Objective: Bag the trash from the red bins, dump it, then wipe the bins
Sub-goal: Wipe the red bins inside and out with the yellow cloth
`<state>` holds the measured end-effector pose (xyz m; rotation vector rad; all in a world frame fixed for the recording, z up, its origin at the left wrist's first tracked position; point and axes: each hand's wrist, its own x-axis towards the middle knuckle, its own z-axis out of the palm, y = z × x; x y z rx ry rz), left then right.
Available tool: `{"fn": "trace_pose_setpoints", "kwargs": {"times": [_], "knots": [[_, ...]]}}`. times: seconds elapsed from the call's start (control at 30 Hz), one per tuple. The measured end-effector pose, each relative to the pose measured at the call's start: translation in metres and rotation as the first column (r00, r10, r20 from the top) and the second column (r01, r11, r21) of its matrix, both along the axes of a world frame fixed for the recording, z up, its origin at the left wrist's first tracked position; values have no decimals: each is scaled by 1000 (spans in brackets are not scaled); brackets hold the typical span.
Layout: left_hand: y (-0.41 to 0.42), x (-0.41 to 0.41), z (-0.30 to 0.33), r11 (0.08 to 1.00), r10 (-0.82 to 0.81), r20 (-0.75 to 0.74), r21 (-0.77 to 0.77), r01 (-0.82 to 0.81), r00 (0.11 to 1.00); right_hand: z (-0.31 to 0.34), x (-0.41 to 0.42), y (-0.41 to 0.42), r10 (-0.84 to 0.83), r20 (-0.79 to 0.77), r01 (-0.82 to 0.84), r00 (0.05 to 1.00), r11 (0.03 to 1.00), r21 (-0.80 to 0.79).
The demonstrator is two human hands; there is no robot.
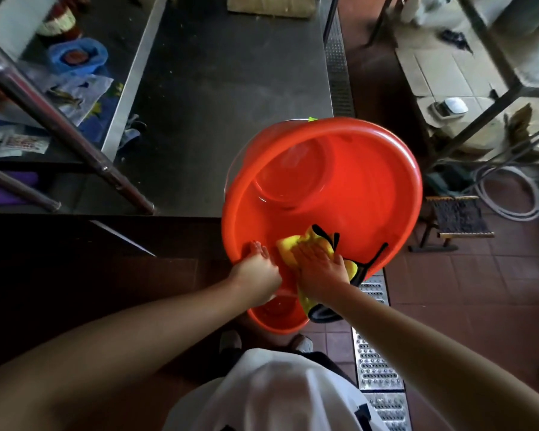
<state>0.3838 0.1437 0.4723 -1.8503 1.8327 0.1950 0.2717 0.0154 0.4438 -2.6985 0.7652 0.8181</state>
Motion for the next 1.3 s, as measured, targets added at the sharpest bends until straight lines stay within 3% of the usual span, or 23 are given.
{"fn": "trace_pose_setpoints", "kwargs": {"times": [0.27, 0.43, 0.5, 0.53, 0.6, 0.63, 0.7, 0.87, 1.0, 1.1, 1.23, 1.3], "knots": [[4, 7, 8, 999, -33, -90, -34, 30, 995, -22, 55, -31, -32, -10, 33, 999, 999, 36], [1, 0, -2, 999, -45, -30, -2, 45, 999, -54, 87, -52, -99, 12, 98, 995, 993, 60], [0, -3, -2, 999, -46, 5, 6, 46, 999, -64, 98, -59, -129, 123, 109, 984, 981, 158], [0, -4, -1, 999, -50, 29, 15, 49, 998, -67, 99, -58, -196, 250, 121, 948, 950, 287], [-1, -7, 4, 998, -61, 69, 24, 59, 996, -84, 103, -67, -218, 466, 120, 857, 965, 232], [-1, -9, 7, 998, -64, 67, 32, 62, 996, -82, 106, -71, -101, 410, 42, 907, 988, 150], [-4, -11, 9, 997, -59, 56, 42, 57, 997, -74, 114, -79, -36, 203, 24, 979, 998, 61], [-9, -16, 4, 996, -65, 64, 64, 60, 996, -65, 100, -71, 16, 29, -17, 999, 1000, 27], [-6, -15, 9, 999, -43, -17, 22, 44, 999, -38, 48, -50, 13, 41, -15, 999, 999, 51], [-2, -14, 8, 999, -20, -28, -27, 19, 999, -14, 12, -28, 183, 34, -184, 982, 983, 20], [-1, -4, 15, 996, -65, -14, 60, 65, 998, 20, -22, -5, 163, 68, -169, 984, 980, 104], [-1, 1, 20, 995, -79, 5, 61, 78, 997, 25, -31, -1, 233, 88, -238, 969, 970, 47]]}}
